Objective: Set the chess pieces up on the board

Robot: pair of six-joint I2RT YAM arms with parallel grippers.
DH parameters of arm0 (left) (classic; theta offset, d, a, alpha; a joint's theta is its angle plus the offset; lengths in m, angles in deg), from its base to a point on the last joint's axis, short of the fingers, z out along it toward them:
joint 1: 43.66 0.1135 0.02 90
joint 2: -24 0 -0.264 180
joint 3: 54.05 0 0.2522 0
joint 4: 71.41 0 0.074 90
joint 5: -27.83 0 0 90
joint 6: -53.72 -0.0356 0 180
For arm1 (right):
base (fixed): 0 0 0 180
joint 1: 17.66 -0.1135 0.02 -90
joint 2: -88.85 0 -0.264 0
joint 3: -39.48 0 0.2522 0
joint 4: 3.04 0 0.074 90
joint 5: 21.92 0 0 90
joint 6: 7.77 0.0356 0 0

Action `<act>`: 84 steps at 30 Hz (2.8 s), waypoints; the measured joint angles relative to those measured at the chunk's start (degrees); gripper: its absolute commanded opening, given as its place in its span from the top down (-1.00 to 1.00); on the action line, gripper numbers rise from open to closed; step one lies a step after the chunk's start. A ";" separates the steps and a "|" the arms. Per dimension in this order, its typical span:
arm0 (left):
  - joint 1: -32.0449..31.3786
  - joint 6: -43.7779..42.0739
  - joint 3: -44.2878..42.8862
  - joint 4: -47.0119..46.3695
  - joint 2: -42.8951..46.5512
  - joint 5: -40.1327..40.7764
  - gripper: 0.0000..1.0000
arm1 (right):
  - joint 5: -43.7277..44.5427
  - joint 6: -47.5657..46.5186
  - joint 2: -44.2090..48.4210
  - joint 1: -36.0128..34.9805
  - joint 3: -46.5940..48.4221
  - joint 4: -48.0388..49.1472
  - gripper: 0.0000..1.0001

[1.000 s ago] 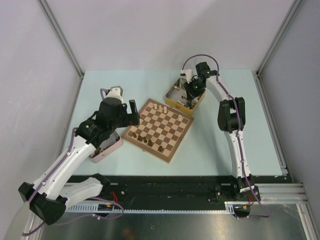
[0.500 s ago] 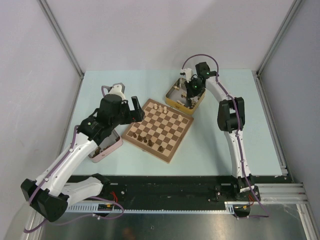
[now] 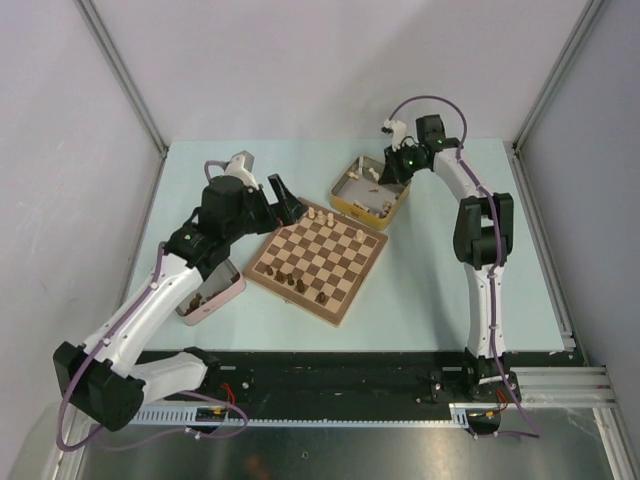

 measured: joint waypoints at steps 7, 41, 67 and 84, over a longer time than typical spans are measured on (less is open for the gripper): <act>2.91 5.40 0.00 -8.39 -2.51 -7.34 -0.95 | -6.29 1.16 7.34 -0.13 -2.45 2.62 0.93; 4.90 12.44 -1.68 -18.21 -17.86 -21.46 -0.08 | -24.02 -10.69 24.28 -12.28 -18.18 -9.66 0.93; 4.57 12.39 -1.92 -19.12 -20.41 -25.90 0.58 | -24.83 -11.69 25.07 -14.38 -18.21 -11.17 0.93; 6.16 11.87 -2.36 -19.52 -20.28 -20.70 1.00 | -19.28 -7.39 25.20 -13.97 -20.46 -7.32 0.92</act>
